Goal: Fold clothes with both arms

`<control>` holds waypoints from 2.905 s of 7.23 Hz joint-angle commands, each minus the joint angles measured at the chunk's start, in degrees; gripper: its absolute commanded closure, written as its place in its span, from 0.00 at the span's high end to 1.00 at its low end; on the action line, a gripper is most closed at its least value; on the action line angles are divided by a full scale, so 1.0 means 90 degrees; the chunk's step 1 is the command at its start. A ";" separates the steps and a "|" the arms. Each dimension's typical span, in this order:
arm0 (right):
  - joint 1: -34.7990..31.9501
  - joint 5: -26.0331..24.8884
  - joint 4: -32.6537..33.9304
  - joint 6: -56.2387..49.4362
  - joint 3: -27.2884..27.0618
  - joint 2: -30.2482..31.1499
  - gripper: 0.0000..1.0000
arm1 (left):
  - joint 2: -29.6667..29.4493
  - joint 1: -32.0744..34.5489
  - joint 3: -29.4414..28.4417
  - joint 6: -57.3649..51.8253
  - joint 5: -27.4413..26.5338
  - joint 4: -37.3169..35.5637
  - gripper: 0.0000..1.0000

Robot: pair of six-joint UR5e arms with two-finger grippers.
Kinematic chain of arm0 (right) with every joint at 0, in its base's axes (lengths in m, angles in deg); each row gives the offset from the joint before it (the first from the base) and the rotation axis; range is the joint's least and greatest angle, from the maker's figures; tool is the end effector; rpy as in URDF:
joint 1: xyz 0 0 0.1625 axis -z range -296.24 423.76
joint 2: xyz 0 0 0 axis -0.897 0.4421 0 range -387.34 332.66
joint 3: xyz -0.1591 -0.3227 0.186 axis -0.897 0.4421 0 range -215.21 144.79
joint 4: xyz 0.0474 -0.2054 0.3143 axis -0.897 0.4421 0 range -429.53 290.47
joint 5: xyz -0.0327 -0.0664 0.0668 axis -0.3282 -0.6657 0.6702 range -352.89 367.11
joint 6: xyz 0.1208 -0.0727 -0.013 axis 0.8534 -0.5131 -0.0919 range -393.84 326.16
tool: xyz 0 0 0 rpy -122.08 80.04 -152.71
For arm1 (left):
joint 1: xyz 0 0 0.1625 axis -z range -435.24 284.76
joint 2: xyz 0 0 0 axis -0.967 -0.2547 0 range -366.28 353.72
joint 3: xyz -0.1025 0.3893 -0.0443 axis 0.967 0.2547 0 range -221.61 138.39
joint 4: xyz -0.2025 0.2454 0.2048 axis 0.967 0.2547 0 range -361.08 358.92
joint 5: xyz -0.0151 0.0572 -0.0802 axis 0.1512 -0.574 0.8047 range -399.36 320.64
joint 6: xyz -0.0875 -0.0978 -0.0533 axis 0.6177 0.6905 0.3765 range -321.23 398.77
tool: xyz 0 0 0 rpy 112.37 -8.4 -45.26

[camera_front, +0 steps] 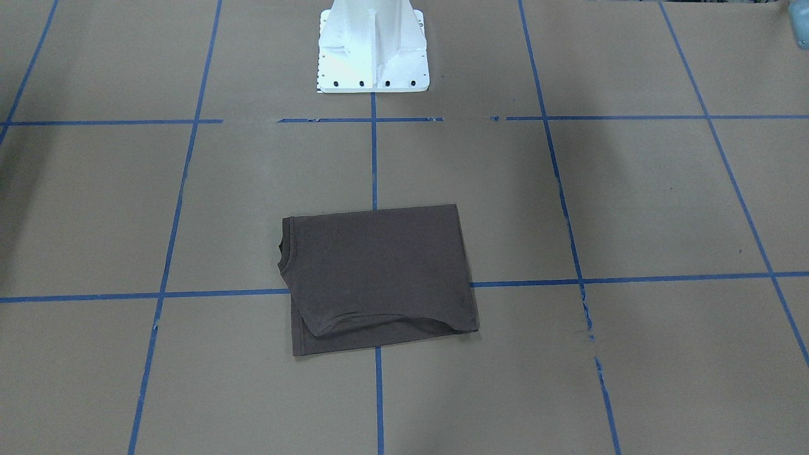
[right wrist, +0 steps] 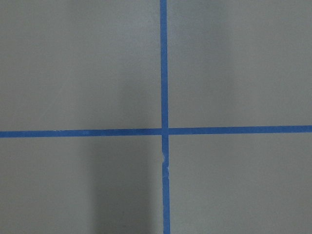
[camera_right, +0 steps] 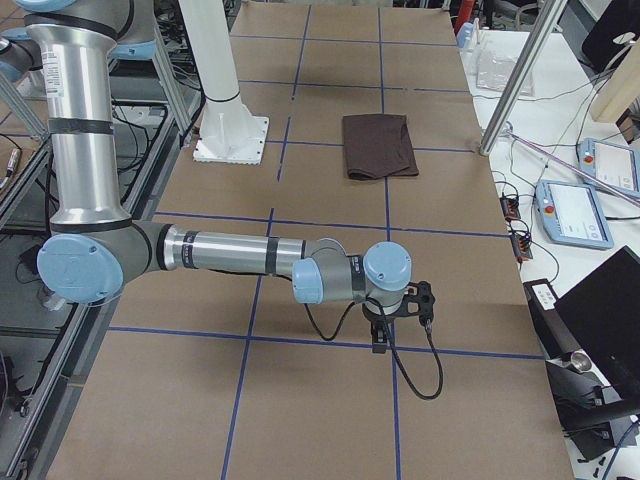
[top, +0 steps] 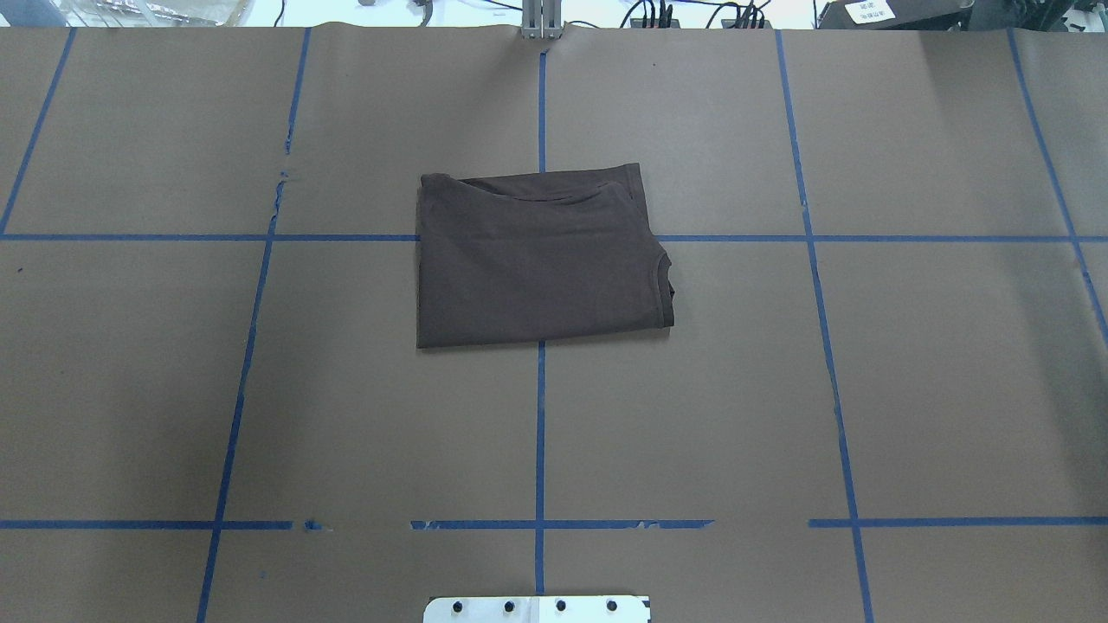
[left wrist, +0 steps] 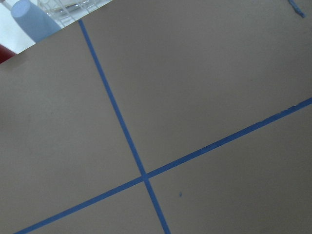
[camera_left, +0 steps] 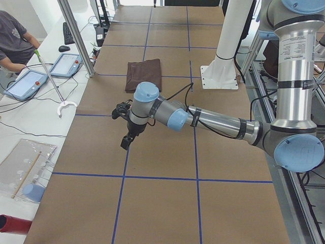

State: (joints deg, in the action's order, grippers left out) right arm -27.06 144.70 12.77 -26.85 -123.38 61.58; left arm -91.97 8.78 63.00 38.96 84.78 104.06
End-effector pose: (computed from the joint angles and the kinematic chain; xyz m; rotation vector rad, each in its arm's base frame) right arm 0.0356 -0.4719 0.6548 0.0694 -0.8346 0.0778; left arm -0.0058 -0.4614 0.5661 0.3993 0.6091 0.2288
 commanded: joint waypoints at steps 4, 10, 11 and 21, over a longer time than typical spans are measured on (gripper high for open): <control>-0.0036 -0.0268 0.0777 0.0083 -0.1209 0.0364 1.00 | 0.0108 0.0059 -0.0307 0.0028 0.0045 -0.1002 1.00; -0.0027 -0.0023 0.0455 0.0171 -0.0955 0.0892 1.00 | 0.0029 0.0322 -0.0314 -0.1222 0.0758 -0.1487 1.00; -0.0036 -0.0033 0.0513 0.0171 -0.0965 0.0756 1.00 | 0.0029 0.0322 -0.0353 -0.1213 0.0758 -0.1487 1.00; -0.0085 -0.0200 0.0904 -0.0435 -0.1004 0.0706 1.00 | 0.0019 0.0313 -0.0490 0.0897 0.1158 -0.1419 1.00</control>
State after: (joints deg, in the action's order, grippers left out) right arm -27.81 142.73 20.92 -30.98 -132.35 67.92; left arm -91.81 11.59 58.61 45.64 94.67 91.26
